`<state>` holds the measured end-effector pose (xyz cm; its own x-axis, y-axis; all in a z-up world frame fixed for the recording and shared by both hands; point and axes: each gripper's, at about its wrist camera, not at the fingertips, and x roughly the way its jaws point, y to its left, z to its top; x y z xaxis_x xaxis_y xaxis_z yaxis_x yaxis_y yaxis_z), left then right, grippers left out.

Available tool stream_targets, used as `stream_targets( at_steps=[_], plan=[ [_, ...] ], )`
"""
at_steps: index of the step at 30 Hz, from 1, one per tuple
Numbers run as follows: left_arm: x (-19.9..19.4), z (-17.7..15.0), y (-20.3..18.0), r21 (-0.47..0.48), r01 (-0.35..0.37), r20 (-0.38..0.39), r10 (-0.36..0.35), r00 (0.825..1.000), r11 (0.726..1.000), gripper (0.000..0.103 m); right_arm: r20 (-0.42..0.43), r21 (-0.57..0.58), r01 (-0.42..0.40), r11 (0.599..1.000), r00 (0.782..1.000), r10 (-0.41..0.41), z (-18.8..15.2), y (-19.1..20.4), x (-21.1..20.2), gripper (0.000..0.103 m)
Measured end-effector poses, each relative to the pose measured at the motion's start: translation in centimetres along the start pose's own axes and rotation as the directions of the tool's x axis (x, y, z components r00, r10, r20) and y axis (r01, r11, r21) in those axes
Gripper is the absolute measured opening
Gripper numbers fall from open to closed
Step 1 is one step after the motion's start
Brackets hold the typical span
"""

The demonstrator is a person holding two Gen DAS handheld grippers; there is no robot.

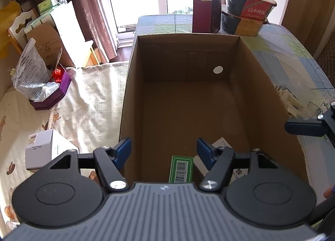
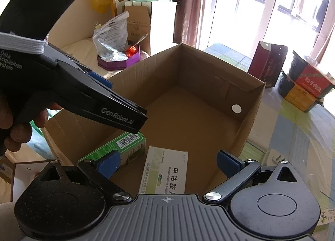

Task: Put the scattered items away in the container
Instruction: 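Carry both boxes over the cardboard box and open both tools to drop them, then withdraw both tools from the cardboard box back toward the items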

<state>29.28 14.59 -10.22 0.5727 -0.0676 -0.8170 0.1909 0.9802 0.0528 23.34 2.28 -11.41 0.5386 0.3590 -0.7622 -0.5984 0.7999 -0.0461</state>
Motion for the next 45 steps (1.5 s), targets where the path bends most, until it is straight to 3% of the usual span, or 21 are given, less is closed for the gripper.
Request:
stream_targets(
  at_steps=[26,45],
  plan=[
    [-7.3,-2.2,-1.7,-0.010,-0.025,-0.003,0.025,1.000,1.000,0.082,-0.017,0.063,0.000,0.998,1.000,0.001,-1.8,0.1,-6.2,0.103],
    [-14.0,-5.0,-3.6,-0.022,-0.049,0.024,0.049,0.999,0.999,0.087,-0.005,0.059,-0.015,0.998,1.000,0.015,-4.1,1.3,-11.8,0.103]
  ],
)
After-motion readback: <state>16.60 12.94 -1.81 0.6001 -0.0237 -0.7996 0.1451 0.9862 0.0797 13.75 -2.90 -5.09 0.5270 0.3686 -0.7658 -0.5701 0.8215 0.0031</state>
